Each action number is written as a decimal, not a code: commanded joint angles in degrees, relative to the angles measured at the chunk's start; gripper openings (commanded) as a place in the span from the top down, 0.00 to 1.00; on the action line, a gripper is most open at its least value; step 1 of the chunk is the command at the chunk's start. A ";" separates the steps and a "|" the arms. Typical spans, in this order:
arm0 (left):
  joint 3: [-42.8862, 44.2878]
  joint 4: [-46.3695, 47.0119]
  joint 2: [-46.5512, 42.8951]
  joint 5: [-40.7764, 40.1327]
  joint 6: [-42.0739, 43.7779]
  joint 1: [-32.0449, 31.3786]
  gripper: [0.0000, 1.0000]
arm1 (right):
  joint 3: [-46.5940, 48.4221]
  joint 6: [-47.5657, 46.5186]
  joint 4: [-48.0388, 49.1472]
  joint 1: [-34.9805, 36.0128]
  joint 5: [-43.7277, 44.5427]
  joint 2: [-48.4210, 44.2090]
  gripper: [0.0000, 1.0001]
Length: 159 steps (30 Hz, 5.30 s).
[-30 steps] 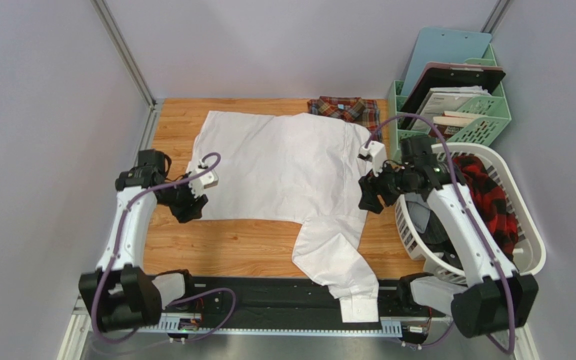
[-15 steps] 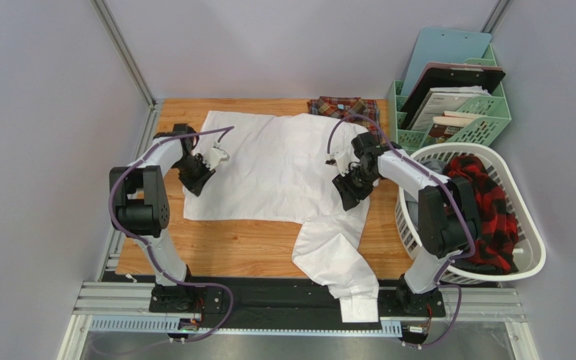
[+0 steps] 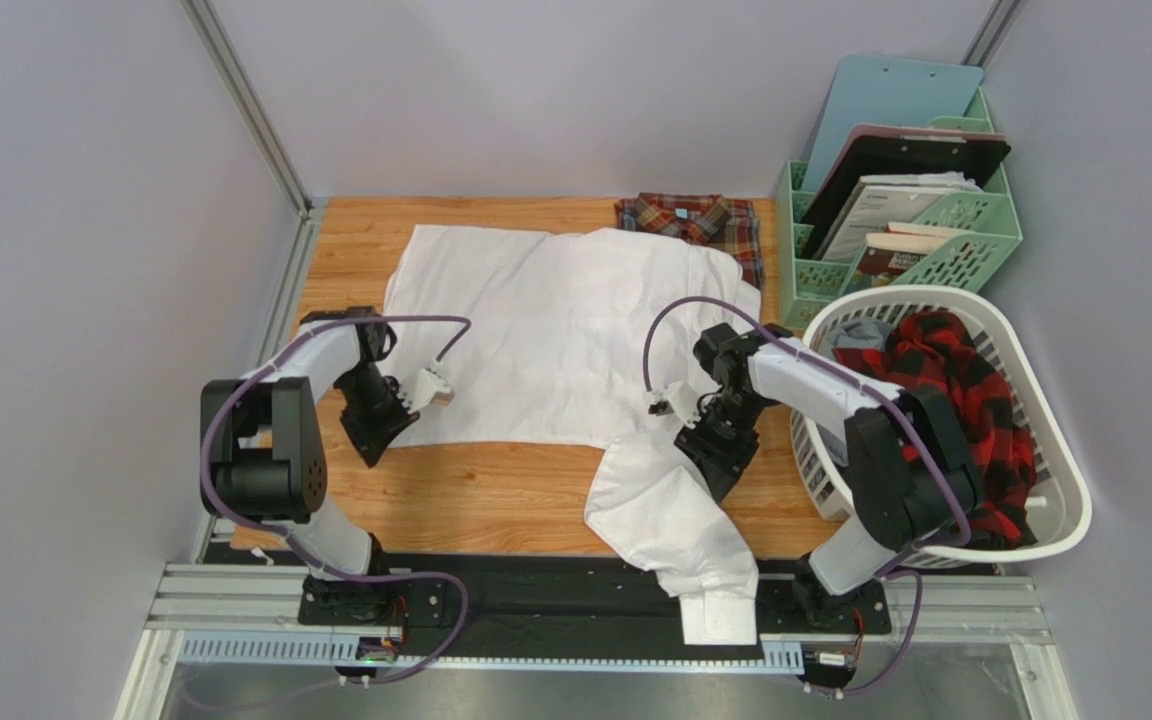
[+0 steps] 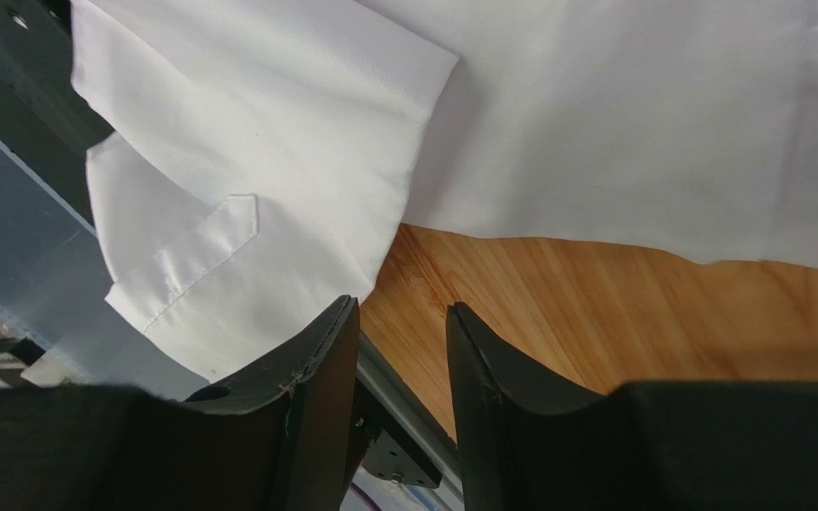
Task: Fold and stack the long sleeve shirts
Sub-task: Flatten the shirt out
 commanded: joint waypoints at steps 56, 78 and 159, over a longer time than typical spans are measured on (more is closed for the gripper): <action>57.39 -3.30 26.09 22.37 -12.93 1.25 0.56 | 69.39 6.79 6.49 -13.88 -1.55 41.23 0.37; 37.62 1.45 10.44 19.82 -15.66 2.92 0.57 | 16.52 -0.33 8.17 15.72 -2.07 6.36 0.84; 45.07 0.58 17.56 22.63 -21.98 3.62 0.56 | 30.18 59.43 34.62 -12.73 -29.23 28.40 0.45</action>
